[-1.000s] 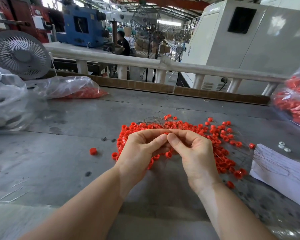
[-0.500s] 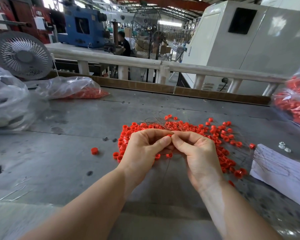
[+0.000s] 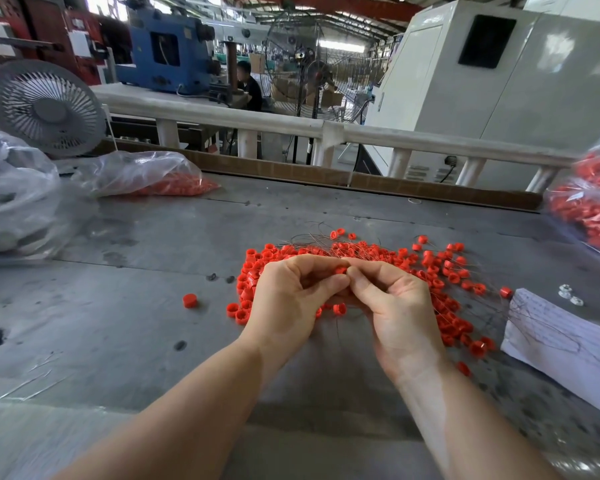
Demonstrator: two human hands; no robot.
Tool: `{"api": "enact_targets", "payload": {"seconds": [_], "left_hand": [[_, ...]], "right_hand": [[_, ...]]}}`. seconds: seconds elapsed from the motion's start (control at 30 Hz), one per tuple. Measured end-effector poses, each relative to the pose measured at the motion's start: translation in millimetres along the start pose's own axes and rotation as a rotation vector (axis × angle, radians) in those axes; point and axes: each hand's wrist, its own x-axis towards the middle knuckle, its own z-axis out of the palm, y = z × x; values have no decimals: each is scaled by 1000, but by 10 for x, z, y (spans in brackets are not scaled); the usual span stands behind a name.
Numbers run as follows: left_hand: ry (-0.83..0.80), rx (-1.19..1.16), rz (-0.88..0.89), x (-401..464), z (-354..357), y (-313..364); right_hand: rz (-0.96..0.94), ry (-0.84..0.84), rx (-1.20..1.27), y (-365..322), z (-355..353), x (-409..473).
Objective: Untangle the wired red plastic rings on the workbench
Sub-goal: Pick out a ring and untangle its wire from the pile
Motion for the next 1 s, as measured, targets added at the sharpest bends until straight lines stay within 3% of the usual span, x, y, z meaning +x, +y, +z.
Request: {"api": "enact_targets", "payload": {"seconds": [0.67, 1.0], "left_hand": [[-22, 11, 36, -6, -16, 11], [-70, -56, -35, -31, -5, -5]], "right_hand": [[-12, 1, 40, 27, 0, 10], [97, -14, 120, -14, -35, 40]]}}
